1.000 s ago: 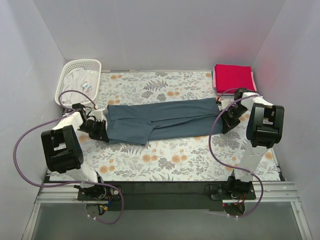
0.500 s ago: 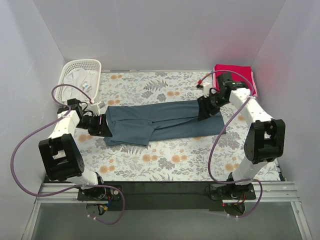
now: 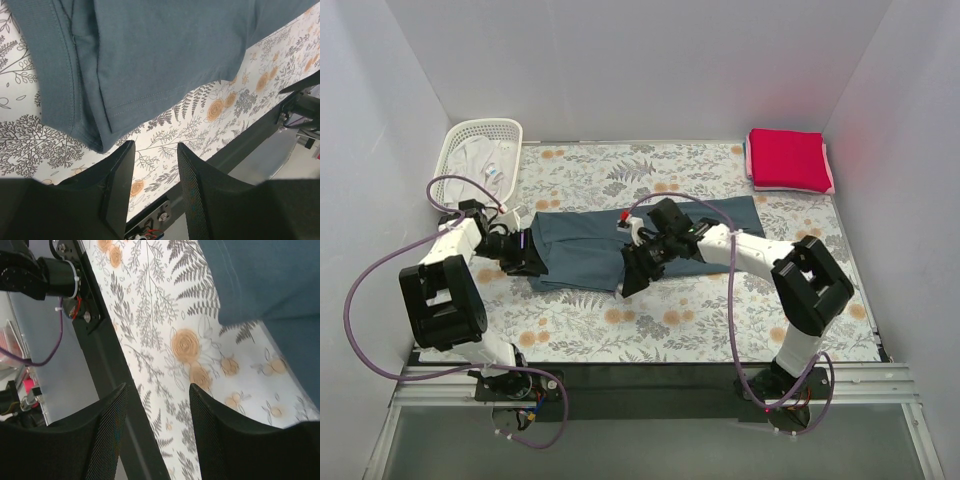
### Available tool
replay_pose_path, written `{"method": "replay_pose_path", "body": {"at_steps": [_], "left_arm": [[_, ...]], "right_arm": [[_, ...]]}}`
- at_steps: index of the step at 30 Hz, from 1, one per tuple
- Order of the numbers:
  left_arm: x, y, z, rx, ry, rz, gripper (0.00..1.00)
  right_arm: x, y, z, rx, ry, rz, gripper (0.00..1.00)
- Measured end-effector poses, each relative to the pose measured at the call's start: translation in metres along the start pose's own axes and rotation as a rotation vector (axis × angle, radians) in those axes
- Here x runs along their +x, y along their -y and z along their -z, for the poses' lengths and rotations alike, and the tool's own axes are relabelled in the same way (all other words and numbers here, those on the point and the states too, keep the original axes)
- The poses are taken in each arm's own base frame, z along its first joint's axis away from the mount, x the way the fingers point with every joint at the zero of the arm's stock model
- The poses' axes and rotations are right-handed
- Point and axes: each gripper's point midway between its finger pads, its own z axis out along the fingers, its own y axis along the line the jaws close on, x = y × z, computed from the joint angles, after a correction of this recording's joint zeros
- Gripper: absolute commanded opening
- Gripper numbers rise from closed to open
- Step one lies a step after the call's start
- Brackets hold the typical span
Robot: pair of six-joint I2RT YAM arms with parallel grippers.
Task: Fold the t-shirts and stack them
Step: Fold the tshirt
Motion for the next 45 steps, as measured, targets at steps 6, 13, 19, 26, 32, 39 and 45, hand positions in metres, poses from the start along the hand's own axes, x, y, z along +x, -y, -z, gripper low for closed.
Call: {"method": "replay_pose_path", "body": {"at_steps": [6, 13, 19, 26, 32, 39, 45], "left_arm": [[0.006, -0.010, -0.009, -0.022, -0.051, 0.065, 0.38], [0.011, -0.013, -0.016, -0.029, -0.090, 0.081, 0.40], [0.015, -0.010, -0.014, -0.030, -0.115, 0.064, 0.40], [0.021, -0.011, -0.013, -0.045, -0.140, 0.064, 0.41], [0.021, -0.012, -0.012, -0.048, -0.142, 0.063, 0.41], [0.022, -0.012, -0.012, -0.052, -0.145, 0.064, 0.41], [0.021, -0.012, -0.011, -0.055, -0.142, 0.061, 0.41]], "right_arm": [[0.001, 0.003, -0.037, -0.003, 0.005, -0.093, 0.62], [0.010, 0.026, -0.056, 0.021, -0.006, -0.219, 0.67], [0.012, 0.031, -0.068, 0.000, -0.012, -0.283, 0.66], [0.004, 0.028, -0.081, -0.031, 0.002, -0.311, 0.59], [0.002, 0.031, -0.084, -0.024, 0.012, -0.343, 0.43], [0.001, 0.036, -0.086, 0.003, 0.024, -0.362, 0.29], [-0.013, 0.036, -0.084, 0.005, 0.054, -0.345, 0.06]]}}
